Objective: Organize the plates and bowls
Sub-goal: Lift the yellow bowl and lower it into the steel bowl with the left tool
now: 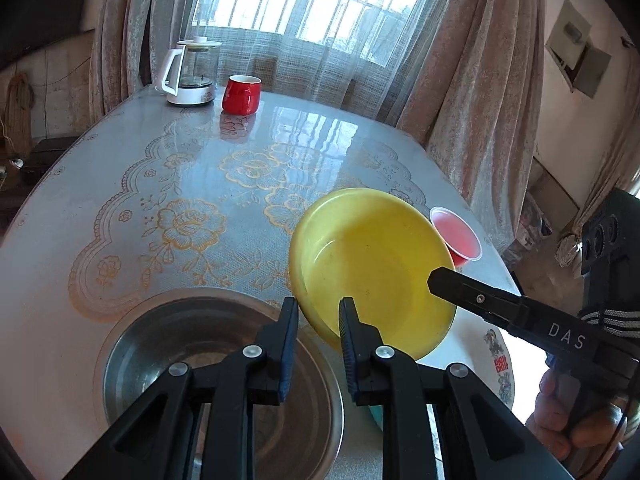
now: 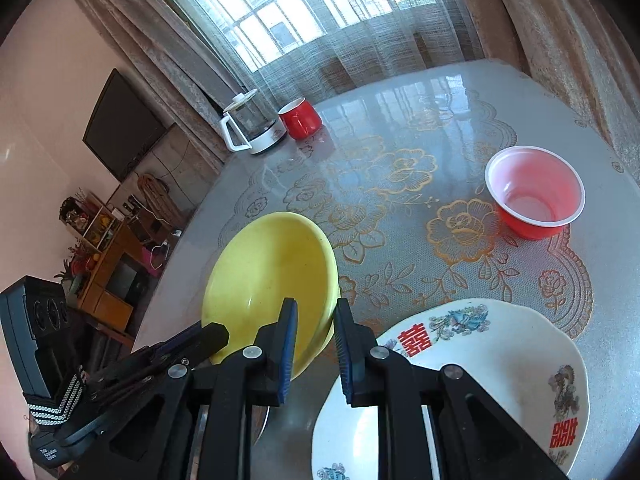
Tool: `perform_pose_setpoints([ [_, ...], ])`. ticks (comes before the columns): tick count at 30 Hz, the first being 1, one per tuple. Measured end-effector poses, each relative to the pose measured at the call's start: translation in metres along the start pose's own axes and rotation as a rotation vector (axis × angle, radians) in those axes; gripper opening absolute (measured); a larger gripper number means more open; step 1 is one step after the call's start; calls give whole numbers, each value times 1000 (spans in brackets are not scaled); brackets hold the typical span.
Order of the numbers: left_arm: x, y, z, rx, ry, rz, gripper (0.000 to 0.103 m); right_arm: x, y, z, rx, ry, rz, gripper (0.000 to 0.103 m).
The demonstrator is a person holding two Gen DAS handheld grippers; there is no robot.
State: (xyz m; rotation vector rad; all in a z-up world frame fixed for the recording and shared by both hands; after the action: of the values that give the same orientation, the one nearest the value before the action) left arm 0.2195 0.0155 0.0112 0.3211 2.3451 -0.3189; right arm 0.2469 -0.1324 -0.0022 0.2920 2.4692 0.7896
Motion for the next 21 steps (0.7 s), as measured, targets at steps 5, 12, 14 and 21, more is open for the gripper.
perform_pose_setpoints([
  [5,24,18,-29,-21,-31,-39,20,26,19,6,-41,26,-14,18],
  [12,54,47,-62,-72,-48,-72,20,63,49,23,-74,86,-48,18],
  [14,60,56,-68,-81,-54,-90,20,72,57,28,-81,103,-63,18],
  [21,77,76,-70,-81,-38,-119,20,92,71,49,-70,148,-86,18],
])
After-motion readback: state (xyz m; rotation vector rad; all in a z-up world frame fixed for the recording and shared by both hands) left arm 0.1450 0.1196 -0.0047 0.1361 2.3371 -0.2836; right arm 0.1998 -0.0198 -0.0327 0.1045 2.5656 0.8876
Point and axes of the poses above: each gripper's, at about its wrist camera, not at the fingertips, and z roughly the way its jaws point, y to its left, x to its underside, the point moved 7 cm from there along z, roughly the way its jaws point, and after that the axes turned 15 degrees about z, right-handed, at the moved point
